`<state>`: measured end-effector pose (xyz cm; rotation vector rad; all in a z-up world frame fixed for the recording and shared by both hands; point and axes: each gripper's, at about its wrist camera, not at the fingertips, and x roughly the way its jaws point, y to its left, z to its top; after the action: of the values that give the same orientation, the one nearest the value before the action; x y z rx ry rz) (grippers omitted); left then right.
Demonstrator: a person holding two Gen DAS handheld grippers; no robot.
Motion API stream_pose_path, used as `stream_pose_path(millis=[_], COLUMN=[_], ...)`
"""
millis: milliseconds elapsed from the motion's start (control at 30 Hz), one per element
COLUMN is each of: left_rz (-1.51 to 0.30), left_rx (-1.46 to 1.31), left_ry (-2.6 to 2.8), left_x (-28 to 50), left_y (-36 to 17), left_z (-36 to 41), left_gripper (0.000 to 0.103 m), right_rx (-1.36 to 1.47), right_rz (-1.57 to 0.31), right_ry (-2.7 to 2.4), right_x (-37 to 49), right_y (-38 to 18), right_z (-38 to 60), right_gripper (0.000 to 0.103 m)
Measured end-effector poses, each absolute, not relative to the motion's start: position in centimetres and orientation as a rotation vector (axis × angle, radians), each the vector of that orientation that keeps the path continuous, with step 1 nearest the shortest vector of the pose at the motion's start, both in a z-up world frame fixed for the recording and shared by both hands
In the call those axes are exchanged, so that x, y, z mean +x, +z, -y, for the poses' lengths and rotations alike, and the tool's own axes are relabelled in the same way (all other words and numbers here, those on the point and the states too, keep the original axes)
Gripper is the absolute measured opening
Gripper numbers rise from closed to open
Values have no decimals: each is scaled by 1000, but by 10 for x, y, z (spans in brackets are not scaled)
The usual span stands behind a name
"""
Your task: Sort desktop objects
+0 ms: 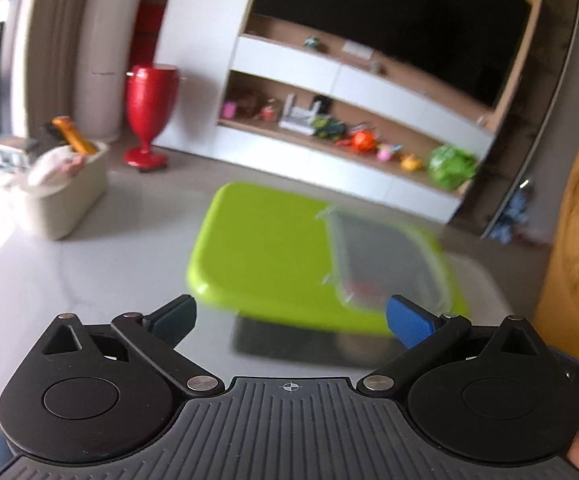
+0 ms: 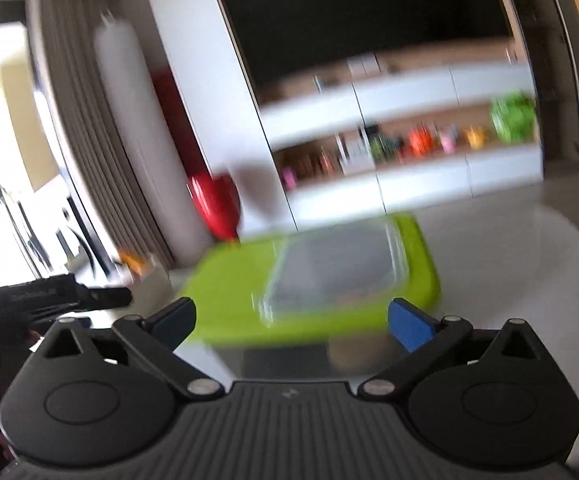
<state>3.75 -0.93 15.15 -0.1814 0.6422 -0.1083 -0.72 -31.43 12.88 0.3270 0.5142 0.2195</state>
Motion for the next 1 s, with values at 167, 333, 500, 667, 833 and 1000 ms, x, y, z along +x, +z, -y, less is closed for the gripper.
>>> stream_pose_path(millis=[167,333,500,667,833,1000], left_rz=[-728,-820,-842,-854,-736,-633], left_rx=[-175,-118,-59,-83,-40,18], left_ry=[-135,-108,-101,-69,-58,-36], left_x=[17,14,5,13,3,6], left_y=[119,89,67,61,93,127], left_z=[20,28,32,25,29,35], left_gripper=[103,103,103,103,103,103], right_rx=[268,263,306,235,147,74], right_rz=[-632,-677,-759,-748,-645,-588], right_ry=[82,53,65,20,-7,6], right_x=[-14,-27,-21,-25,-31,-29], right_y=[114,93,66,60,77,98], right_z=[294,274,276,262,250,239], right_gripper=[103,103,103,103,103,103])
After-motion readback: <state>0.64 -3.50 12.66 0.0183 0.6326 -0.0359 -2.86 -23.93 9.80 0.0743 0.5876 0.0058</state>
